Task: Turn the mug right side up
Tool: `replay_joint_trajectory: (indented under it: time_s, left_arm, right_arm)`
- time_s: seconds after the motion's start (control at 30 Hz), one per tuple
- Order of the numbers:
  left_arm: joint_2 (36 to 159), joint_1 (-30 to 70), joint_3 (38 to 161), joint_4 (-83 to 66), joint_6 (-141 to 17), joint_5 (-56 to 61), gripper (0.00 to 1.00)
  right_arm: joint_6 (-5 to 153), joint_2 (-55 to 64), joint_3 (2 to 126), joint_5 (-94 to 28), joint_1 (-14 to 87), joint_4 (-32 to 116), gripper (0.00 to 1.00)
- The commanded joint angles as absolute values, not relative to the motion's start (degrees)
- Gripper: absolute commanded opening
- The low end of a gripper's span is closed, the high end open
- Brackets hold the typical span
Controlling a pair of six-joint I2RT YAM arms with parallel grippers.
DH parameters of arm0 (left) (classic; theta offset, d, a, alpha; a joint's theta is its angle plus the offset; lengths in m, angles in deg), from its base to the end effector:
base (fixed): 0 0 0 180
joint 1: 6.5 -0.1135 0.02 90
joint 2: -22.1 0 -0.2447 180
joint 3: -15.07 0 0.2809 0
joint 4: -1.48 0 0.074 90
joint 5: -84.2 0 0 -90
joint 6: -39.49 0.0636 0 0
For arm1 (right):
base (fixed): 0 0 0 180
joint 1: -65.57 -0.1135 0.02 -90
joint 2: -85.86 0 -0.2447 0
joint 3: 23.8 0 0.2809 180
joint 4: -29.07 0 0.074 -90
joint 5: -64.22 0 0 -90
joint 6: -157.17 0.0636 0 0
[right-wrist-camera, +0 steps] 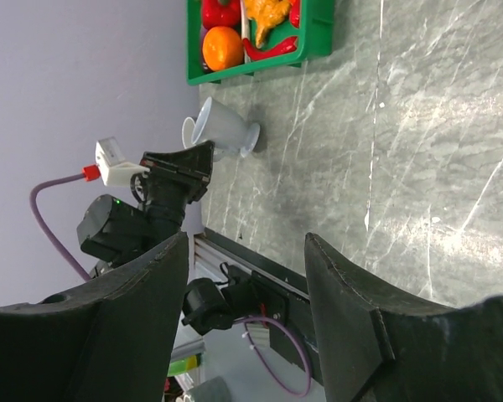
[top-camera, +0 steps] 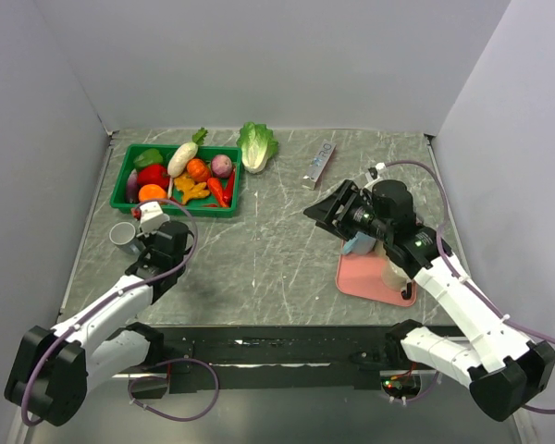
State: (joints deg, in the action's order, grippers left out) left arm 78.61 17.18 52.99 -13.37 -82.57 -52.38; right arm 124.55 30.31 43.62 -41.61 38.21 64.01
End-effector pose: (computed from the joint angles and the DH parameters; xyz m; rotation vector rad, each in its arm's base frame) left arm 0.2470 -0.0579 0.1632 -0.5827 1.8792 0.2473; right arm 0.2415 0.1445 0.3201 0.3686 2.1429 1.1869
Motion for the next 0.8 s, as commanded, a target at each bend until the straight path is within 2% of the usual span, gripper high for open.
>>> replay_joint_trajectory:
  time_s: [0.0,0.3,0.5,0.77]
  left_arm:
    - [80.1,17.0,54.2,-7.2,-80.5,-52.4,0.01]
    - [81.9,16.9,56.6,-10.7,-84.3,-49.7,0.01]
    - [85.8,17.0,62.4,-23.7,-94.4,-51.3,0.01]
    - [85.2,16.9,62.0,-23.2,-95.4,-48.8,0.07]
  right_arm:
    - [124.2,29.5,45.5,-43.3,38.9,61.0,0.64]
    - [124.7,29.2,44.9,-44.1,40.0,60.6,0.64]
    - [125.0,28.8,44.7,-44.6,40.3,60.3,0.64]
    - [125.4,29.2,44.4,-44.4,40.7,60.7,0.64]
